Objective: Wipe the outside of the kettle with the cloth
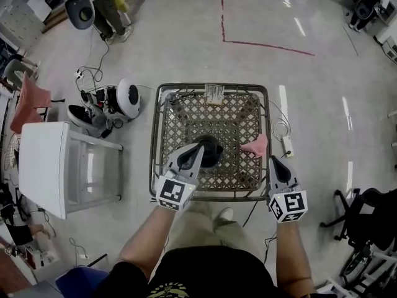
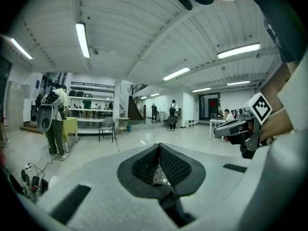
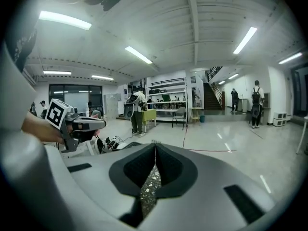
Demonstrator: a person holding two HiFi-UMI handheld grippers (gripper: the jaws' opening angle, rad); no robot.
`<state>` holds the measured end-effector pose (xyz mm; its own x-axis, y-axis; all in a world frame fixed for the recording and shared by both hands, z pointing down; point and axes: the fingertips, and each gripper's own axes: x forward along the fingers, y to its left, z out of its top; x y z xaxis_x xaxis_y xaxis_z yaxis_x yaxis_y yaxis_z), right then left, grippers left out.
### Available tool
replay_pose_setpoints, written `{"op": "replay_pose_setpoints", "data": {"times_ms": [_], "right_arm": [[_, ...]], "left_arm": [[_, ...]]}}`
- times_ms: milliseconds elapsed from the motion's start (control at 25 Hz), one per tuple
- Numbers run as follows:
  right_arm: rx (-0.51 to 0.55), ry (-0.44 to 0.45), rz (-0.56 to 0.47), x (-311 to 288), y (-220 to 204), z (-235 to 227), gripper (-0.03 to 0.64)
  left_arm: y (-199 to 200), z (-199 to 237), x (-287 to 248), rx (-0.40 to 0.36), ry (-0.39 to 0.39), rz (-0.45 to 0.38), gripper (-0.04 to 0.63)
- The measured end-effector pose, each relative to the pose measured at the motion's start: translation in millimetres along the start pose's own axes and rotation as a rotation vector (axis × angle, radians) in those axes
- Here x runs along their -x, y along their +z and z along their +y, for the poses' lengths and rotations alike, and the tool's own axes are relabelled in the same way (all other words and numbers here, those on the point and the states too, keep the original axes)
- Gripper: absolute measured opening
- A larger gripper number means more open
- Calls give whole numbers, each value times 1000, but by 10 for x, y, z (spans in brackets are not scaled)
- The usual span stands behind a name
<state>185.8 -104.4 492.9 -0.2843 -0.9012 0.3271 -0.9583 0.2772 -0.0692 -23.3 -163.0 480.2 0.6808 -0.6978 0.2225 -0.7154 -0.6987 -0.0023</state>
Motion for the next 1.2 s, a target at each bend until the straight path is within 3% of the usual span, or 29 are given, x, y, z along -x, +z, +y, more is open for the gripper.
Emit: {"op": "replay_pose_setpoints", "data": {"times_ms": [240,640,920,1040,1200], "right_arm": [[-24,5,129,-363,-500,-160,8],[-49,5,338,-901,-1429,-384,12],[-57,-11,485,-1212,-1979,-579,223],[-50,-23,561,-1310,-2252,-676,249],[-10,-24,653,-1465,-2505,-787,256]], "left_arm": [[-268,140,-400,-4,-5,28,8],[-562,124,-623,10,-99,66,8],[-582,93,-692,-38,-119,83,8],[-653,71,-705,-43,-128,101,8],[-654,137,-729,21,-121,104,8]]}}
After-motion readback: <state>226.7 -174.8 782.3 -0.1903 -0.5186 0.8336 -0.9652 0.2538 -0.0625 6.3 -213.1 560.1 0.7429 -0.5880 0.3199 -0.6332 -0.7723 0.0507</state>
